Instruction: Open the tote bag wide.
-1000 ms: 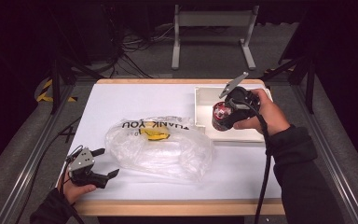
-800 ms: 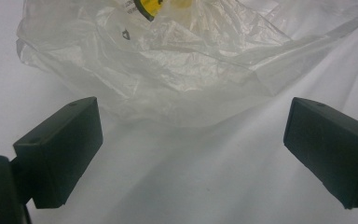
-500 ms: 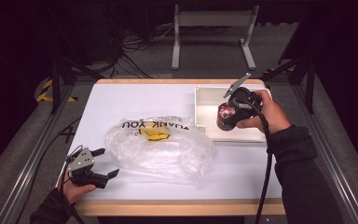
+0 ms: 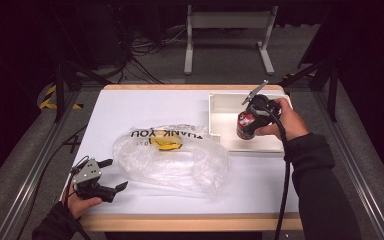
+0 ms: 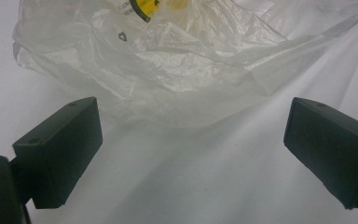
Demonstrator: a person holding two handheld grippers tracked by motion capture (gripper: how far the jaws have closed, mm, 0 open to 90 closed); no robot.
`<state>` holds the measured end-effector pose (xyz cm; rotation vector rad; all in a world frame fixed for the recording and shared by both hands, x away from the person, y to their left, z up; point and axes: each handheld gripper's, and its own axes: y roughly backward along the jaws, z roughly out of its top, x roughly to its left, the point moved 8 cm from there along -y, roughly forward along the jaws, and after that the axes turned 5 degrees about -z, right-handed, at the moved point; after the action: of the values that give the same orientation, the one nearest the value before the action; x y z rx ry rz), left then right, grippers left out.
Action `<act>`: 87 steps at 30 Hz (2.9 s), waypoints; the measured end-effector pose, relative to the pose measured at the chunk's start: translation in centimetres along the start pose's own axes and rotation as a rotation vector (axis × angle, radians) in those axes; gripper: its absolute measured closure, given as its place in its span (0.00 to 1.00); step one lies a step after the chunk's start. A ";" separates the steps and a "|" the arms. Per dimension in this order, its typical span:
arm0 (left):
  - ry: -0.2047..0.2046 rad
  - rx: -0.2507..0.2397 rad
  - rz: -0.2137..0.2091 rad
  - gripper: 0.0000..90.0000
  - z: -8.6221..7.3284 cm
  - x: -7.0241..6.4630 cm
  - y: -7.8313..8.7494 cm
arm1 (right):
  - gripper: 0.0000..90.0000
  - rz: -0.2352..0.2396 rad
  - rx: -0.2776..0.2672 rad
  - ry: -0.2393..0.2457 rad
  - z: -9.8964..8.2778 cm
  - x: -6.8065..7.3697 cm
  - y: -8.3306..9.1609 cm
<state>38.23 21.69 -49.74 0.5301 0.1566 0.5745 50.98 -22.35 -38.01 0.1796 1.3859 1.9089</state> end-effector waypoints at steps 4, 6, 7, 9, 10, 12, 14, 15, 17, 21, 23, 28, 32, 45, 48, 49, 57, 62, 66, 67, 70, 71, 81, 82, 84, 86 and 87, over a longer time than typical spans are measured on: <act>0.000 0.000 -0.001 0.06 0.0 0.0 0.0 | 0.26 0.002 0.011 -0.012 -0.3 -0.3 -0.7; 0.001 0.000 -0.001 0.06 0.0 0.0 0.0 | 0.26 0.002 0.017 -0.022 -0.5 -0.6 -1.1; 0.000 0.001 0.000 0.06 0.0 0.0 0.0 | 0.26 0.002 0.020 -0.027 -0.6 -0.6 -1.3; 0.000 0.001 -0.001 0.06 0.0 0.0 0.0 | 0.26 -0.001 0.030 -0.026 -0.8 -0.8 -1.6; 0.001 0.003 -0.001 0.06 0.0 0.0 0.0 | 0.26 -0.002 0.032 -0.027 -0.9 -0.9 -1.8; 0.000 0.001 0.000 0.06 0.0 0.0 0.0 | 0.26 0.000 0.043 -0.031 -1.2 -1.0 -2.3; 0.001 0.003 0.000 0.06 0.0 0.0 0.0 | 0.26 0.004 0.052 -0.037 -1.3 -1.0 -2.6; 0.001 0.003 0.000 0.06 0.0 0.0 0.0 | 0.26 0.003 0.056 -0.035 -1.5 -1.0 -2.8; 0.000 0.004 0.000 0.06 0.0 0.0 0.0 | 0.26 0.006 0.065 -0.034 -1.6 -1.0 -3.1; 0.001 0.004 -0.001 0.06 0.0 0.1 0.0 | 0.26 0.013 0.076 -0.041 -1.9 -1.1 -3.5; 0.001 0.004 -0.001 0.06 0.0 0.0 0.0 | 0.26 0.007 0.083 -0.041 -2.0 -1.2 -3.8; 0.000 0.005 -0.001 0.06 0.0 0.0 0.0 | 0.26 0.015 0.092 -0.052 -2.2 -1.3 -4.3; 0.000 0.004 -0.002 0.06 0.0 0.0 0.0 | 0.26 0.012 0.098 -0.053 -2.2 -1.3 -4.5; 0.001 0.004 -0.002 0.06 0.0 0.0 0.0 | 0.26 0.021 0.128 -0.032 -2.4 -1.1 -5.1; 0.001 0.005 -0.002 0.06 0.0 0.0 0.0 | 0.26 0.025 0.130 -0.035 -2.5 -1.1 -5.1; 0.001 0.005 -0.002 0.06 0.0 0.0 0.0 | 0.26 0.025 0.130 -0.035 -2.5 -1.1 -5.1; -0.001 0.007 -0.003 0.06 0.0 0.0 0.0 | 0.25 0.021 0.132 -0.036 -2.4 -1.2 -5.1; 0.001 0.008 -0.003 0.06 0.0 0.0 -0.1 | 0.25 0.028 0.134 -0.047 -2.5 -1.2 -5.2; 0.000 0.007 -0.005 0.06 0.0 0.0 -0.1 | 0.25 0.032 0.137 -0.060 -2.6 -1.3 -5.2; 0.000 0.007 -0.005 0.06 0.0 0.0 -0.1 | 0.25 0.033 0.136 -0.063 -2.6 -1.3 -5.2; 0.000 0.007 -0.005 0.06 0.0 0.0 -0.1 | 0.25 0.033 0.135 -0.069 -2.7 -1.3 -5.2; 0.000 0.007 -0.005 0.06 0.0 0.0 -0.1 | 0.25 0.035 0.134 -0.070 -2.7 -1.3 -5.3; 0.007 0.006 -0.008 0.06 0.0 0.0 -0.1 | 0.25 0.030 0.135 -0.080 -2.6 -1.3 -5.3; 0.004 0.009 -0.012 0.06 0.0 0.0 -0.1 | 0.25 0.028 0.136 -0.080 -2.6 -1.3 -5.3; 0.011 0.006 -0.012 0.06 0.0 0.0 -0.1 | 0.25 0.023 0.139 -0.077 -2.6 -1.2 -5.4; 0.007 0.005 -0.014 0.06 0.0 0.1 0.0 | 0.25 0.017 0.140 -0.072 -2.5 -1.3 -5.4; 0.007 0.003 -0.015 0.06 0.0 0.1 0.0 | 0.25 0.014 0.141 -0.074 -2.5 -1.2 -5.5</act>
<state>38.29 21.72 -49.77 0.5296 0.1682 0.5614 53.25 -24.35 -43.35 0.3262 1.4728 1.7972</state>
